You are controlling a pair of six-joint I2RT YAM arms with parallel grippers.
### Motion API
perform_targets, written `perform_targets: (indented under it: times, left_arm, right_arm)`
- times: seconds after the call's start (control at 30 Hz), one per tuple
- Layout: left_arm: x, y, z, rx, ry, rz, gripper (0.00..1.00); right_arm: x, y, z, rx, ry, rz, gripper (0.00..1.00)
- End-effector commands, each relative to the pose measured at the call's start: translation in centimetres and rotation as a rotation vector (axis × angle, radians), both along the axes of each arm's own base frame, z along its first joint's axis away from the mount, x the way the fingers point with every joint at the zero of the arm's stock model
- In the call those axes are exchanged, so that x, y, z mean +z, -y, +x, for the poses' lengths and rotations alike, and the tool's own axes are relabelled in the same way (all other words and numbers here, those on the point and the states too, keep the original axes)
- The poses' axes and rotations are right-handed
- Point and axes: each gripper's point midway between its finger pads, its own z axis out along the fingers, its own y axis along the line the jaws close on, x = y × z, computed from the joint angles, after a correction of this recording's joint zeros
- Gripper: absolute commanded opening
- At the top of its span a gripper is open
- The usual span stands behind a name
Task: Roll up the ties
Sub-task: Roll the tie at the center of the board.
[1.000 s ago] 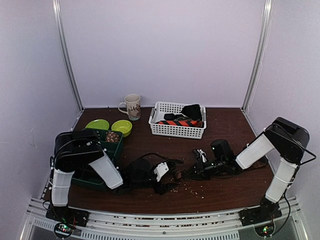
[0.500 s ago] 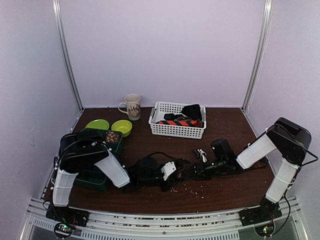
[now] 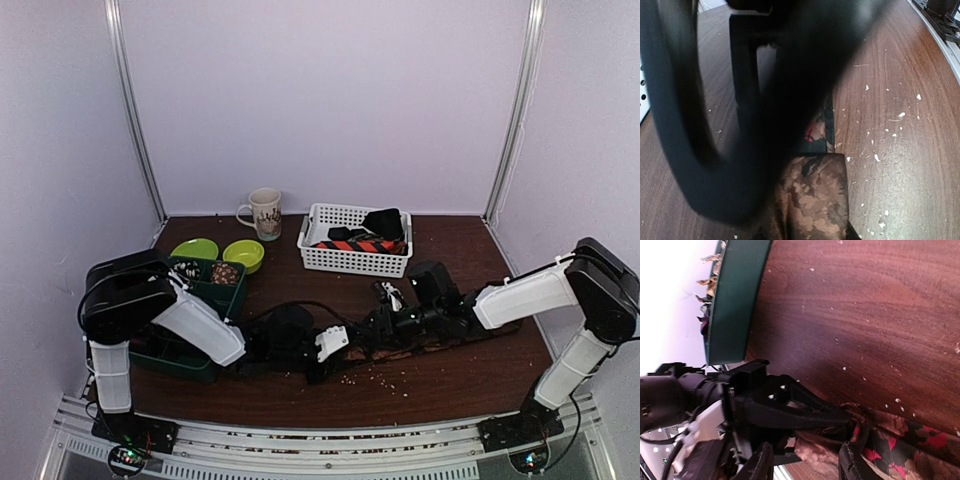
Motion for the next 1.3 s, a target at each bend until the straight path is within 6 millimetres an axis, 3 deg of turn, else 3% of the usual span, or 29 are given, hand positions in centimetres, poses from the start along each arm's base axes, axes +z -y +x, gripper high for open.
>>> perform_targets:
  times: [0.0,0.27,0.43,0.8,0.9,1.0,1.07,1.27]
  left_arm:
    - [-4.1,-2.4,-1.6,-0.021,-0.077,0.167,0.27]
    - [-4.0,-2.2,-1.4,-0.006,-0.085,0.149,0.27]
    - [-3.9,-2.2,-1.4,-0.007,-0.085,0.15,0.27]
    - [-3.9,-2.2,-1.3,-0.005,-0.083,0.152,0.27]
    - [-4.1,-2.3,-1.3,-0.002,-0.082,0.156,0.28]
    - [-4.1,-2.4,-1.2,0.003,-0.082,0.157,0.29]
    - [-4.1,-2.4,-1.0,0.012,-0.079,0.159,0.34]
    - [-1.6,-2.3,-0.7,0.041,-0.044,0.038,0.61]
  right_arm:
    - [-2.8,0.0,-0.6,0.024,-0.045,-0.114,0.44]
    - [-2.9,0.9,-1.0,0.051,-0.013,-0.185,0.46]
    - [-2.4,1.6,-0.2,0.048,0.009,-0.17,0.44]
    - [-2.3,-0.5,-0.6,0.098,-0.043,-0.055,0.36]
    - [-2.9,-0.4,-0.8,0.109,-0.049,-0.064,0.28]
    - [-3.8,-0.1,-1.0,0.116,-0.056,-0.088,0.08]
    - [-4.5,0.3,-0.8,0.11,-0.05,-0.118,0.0]
    - [-7.4,2.1,-0.7,0.081,-0.078,-0.204,0.0]
